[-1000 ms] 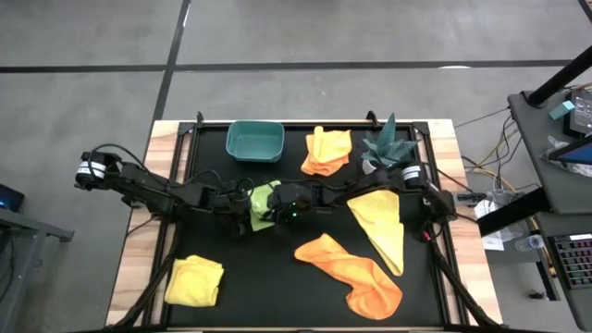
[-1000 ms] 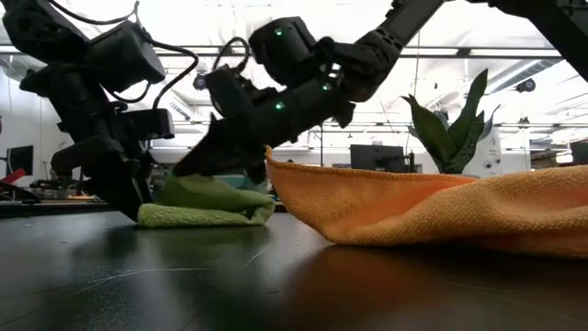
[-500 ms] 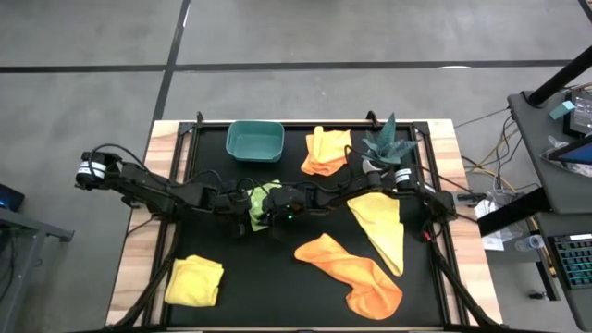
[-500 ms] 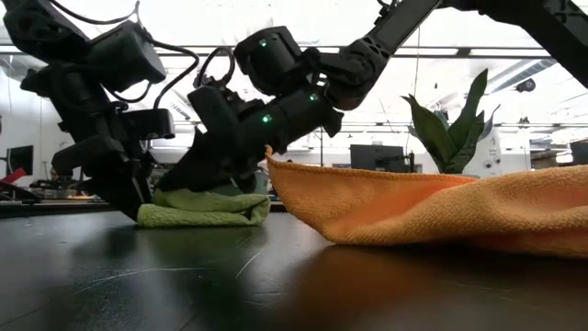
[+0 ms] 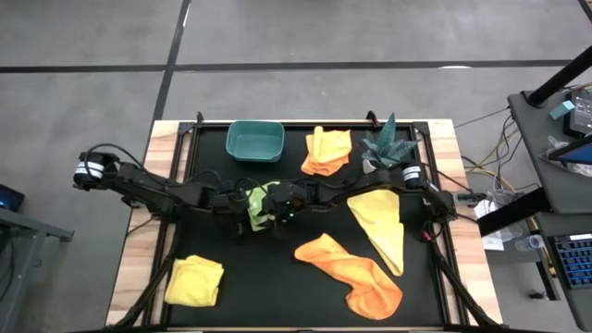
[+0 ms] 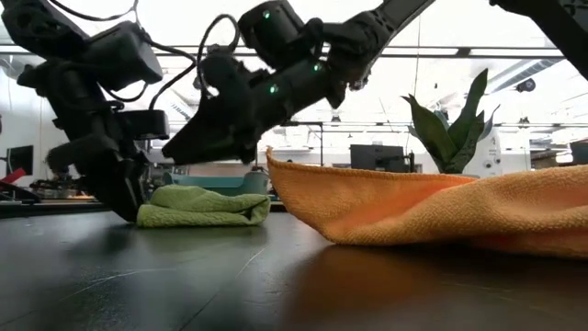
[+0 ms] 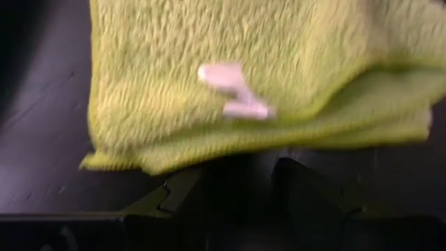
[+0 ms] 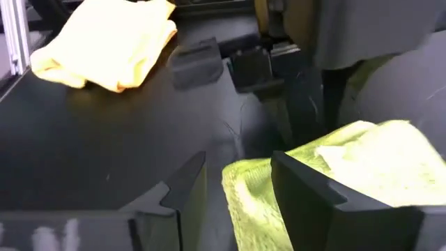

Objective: Fold microfiber towels
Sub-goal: Fold the green microfiber cloth

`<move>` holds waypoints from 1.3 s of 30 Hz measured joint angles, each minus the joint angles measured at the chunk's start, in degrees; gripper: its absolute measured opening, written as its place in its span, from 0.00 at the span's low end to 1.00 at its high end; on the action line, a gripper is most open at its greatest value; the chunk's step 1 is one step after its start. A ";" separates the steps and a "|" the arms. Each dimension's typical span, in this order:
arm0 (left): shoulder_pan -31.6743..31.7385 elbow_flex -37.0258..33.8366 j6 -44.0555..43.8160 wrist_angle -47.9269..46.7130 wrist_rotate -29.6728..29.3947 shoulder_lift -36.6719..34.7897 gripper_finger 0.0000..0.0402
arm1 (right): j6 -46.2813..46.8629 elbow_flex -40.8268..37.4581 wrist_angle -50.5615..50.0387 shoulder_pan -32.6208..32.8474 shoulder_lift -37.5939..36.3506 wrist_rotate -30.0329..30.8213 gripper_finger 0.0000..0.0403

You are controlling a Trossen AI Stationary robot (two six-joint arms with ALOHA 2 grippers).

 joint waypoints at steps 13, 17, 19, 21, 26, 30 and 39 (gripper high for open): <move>0.05 0.02 7.72 -2.35 -9.19 -10.38 0.41 | -6.37 -1.41 -7.24 0.39 -3.04 6.20 0.24; 0.15 -0.46 13.03 4.20 -16.48 -9.26 0.41 | -6.18 -2.76 -5.26 0.37 -3.04 8.93 0.19; 0.17 -0.58 14.42 6.88 -18.08 -7.84 0.41 | -6.58 -3.40 -3.49 0.35 -2.70 9.16 0.16; 0.15 -0.58 14.59 9.82 -18.19 -5.80 0.41 | -6.29 -3.83 -0.61 0.35 -1.98 9.17 0.13; 0.17 -0.57 14.09 10.78 -19.17 0.07 0.41 | -5.94 -3.98 5.13 0.39 2.65 8.14 0.08; 0.54 -0.37 11.46 10.57 -21.85 4.90 0.41 | -5.62 -3.91 9.52 0.39 4.78 0.59 0.05; 0.92 0.02 10.12 10.07 -23.27 7.20 0.41 | -6.71 -3.74 9.22 0.48 3.84 0.00 0.03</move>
